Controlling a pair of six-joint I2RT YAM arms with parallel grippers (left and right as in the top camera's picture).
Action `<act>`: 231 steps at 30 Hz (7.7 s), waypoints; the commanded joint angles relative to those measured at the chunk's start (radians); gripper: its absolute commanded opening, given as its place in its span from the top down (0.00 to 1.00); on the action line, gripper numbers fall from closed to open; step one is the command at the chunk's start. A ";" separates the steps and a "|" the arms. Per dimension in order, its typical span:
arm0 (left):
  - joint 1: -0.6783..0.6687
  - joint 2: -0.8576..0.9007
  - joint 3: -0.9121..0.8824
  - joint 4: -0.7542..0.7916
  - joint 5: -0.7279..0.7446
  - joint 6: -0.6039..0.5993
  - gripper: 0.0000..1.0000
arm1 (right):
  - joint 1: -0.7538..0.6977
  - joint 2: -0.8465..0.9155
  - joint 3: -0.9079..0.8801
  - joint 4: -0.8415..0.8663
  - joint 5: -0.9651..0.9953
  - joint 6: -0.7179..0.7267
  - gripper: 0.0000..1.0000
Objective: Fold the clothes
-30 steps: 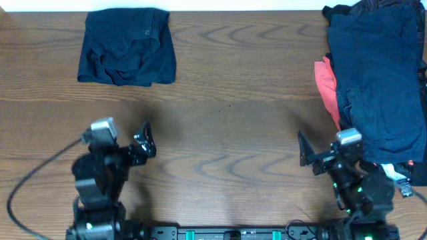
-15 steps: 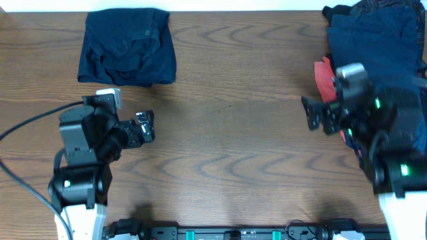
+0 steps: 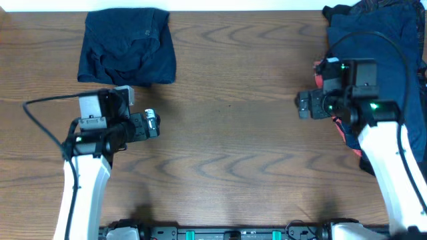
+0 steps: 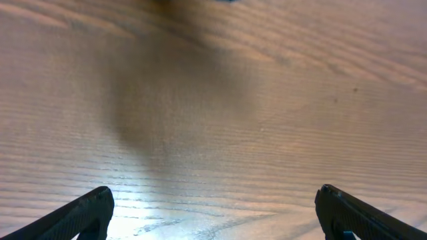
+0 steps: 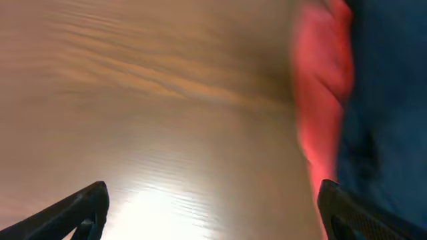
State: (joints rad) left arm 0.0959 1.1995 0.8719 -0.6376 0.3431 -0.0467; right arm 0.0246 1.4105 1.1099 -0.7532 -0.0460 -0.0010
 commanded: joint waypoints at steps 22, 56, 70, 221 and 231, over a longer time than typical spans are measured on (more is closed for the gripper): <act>-0.002 0.116 0.016 0.068 0.065 0.021 0.02 | -0.262 0.304 0.014 0.162 0.234 0.149 0.33; -0.002 0.116 0.016 0.097 0.065 0.020 0.02 | -0.253 0.214 0.216 0.021 0.061 0.136 0.99; 0.002 0.056 0.017 0.101 0.064 0.000 0.02 | 0.125 0.135 0.291 -0.129 -0.176 0.145 0.99; -0.014 -0.003 0.026 -0.100 -0.443 -0.273 0.12 | -0.012 0.474 0.660 -0.098 -0.051 -0.058 0.01; -0.014 -0.050 0.026 -0.237 -0.216 -0.156 0.11 | 0.093 0.281 0.732 -0.586 -0.133 0.131 0.01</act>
State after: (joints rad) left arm 0.0776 1.1641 0.8967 -0.8459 0.0669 -0.2440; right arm 0.0803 1.7626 1.8282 -1.2964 -0.1776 -0.0017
